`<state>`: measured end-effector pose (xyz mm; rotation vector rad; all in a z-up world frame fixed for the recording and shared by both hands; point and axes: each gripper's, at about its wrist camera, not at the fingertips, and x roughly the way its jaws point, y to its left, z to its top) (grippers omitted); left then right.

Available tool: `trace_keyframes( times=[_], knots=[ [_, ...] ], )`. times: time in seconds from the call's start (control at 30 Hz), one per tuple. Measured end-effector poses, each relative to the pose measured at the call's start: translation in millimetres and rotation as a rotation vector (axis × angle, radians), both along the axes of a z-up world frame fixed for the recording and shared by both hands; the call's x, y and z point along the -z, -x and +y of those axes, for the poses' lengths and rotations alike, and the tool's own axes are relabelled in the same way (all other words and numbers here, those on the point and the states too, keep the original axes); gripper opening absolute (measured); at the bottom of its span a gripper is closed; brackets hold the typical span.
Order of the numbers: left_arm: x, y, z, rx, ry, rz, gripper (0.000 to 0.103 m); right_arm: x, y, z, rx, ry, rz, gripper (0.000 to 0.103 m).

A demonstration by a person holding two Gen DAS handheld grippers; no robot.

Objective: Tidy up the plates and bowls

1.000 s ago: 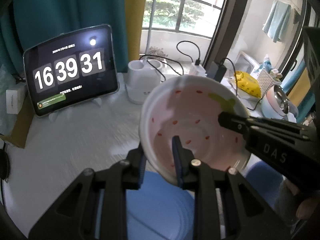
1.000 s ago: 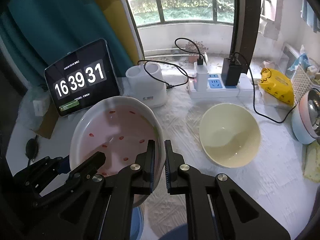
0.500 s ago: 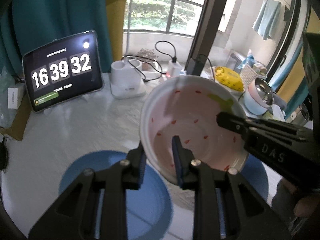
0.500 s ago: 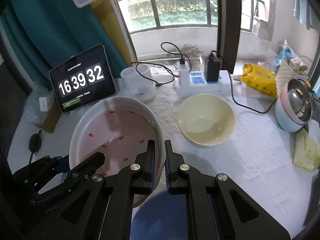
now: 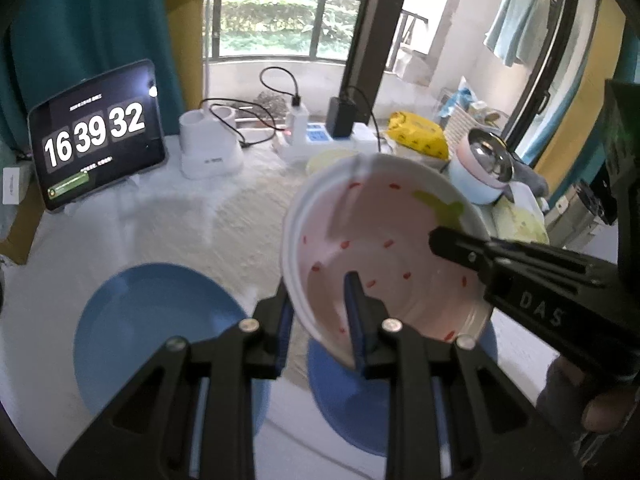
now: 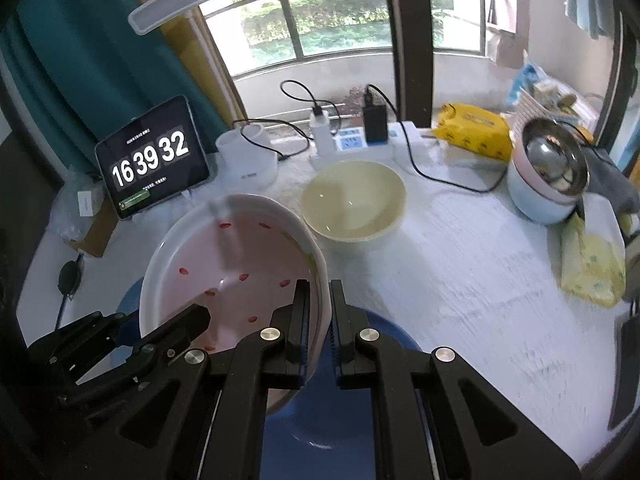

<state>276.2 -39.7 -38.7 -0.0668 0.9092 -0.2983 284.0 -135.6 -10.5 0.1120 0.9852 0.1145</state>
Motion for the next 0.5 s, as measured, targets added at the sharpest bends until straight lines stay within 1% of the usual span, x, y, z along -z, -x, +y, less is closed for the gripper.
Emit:
trace_keyframes(
  times=[0.33,0.5],
  knots=[
    [15.3,19.6,-30.9,0.04,-0.02,0.028,0.025,22.9,29.0,-35.8,0.031,-0.022,0.037,0.01],
    [26.3,26.5,-35.2,0.045,-0.034,0.042,0.025,35.1,42.3,-44.9,0.035,-0.043,0.055,0.01]
  ],
)
